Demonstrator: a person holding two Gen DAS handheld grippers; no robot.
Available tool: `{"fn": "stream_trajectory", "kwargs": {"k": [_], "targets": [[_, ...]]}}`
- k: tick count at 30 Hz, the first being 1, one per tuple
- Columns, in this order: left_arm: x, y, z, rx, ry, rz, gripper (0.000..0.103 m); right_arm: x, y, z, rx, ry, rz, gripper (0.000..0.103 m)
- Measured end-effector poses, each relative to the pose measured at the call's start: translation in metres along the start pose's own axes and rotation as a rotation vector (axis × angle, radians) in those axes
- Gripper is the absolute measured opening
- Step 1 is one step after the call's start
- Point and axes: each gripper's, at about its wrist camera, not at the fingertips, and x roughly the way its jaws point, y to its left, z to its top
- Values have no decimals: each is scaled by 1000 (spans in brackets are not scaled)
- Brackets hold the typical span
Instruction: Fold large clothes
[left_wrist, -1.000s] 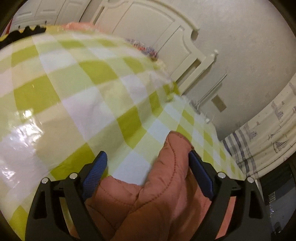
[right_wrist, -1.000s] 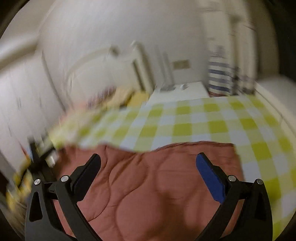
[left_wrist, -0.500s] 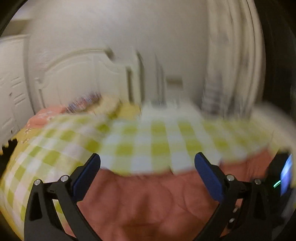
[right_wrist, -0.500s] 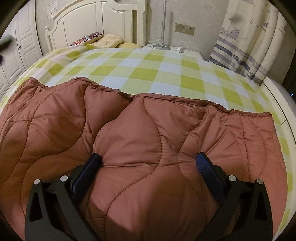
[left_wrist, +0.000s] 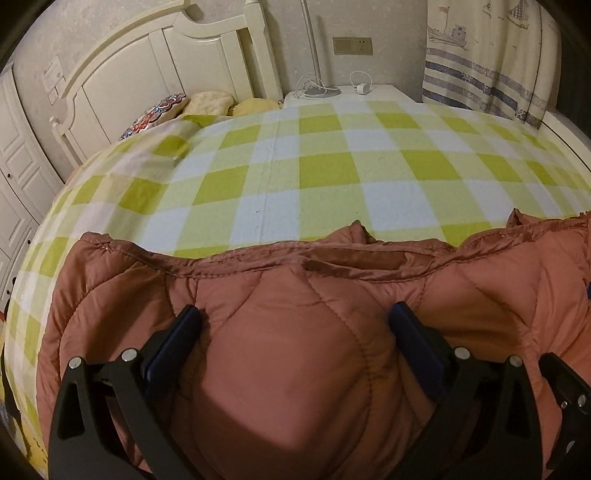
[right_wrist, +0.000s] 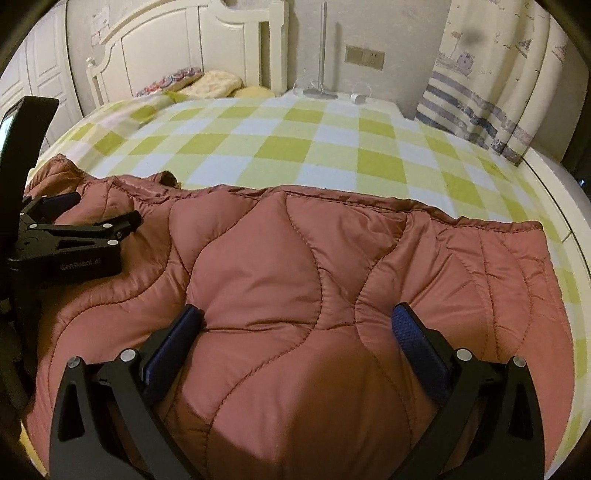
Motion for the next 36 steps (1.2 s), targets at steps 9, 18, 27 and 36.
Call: {"fn": "stream_trajectory", "kwargs": {"k": [9, 18, 27, 36], "targets": [[5, 1, 6, -17, -6, -15, 101, -25, -69, 29, 102, -45, -155, 99], [4, 2, 6, -26, -20, -15, 101, 17, -105, 11, 223, 44, -95, 99], [4, 1, 7, -27, -22, -12, 101, 14, -114, 11, 287, 33, -70, 99], [0, -3, 7, -19, -34, 13, 101, -38, -64, 25, 149, -78, -129, 99]]}}
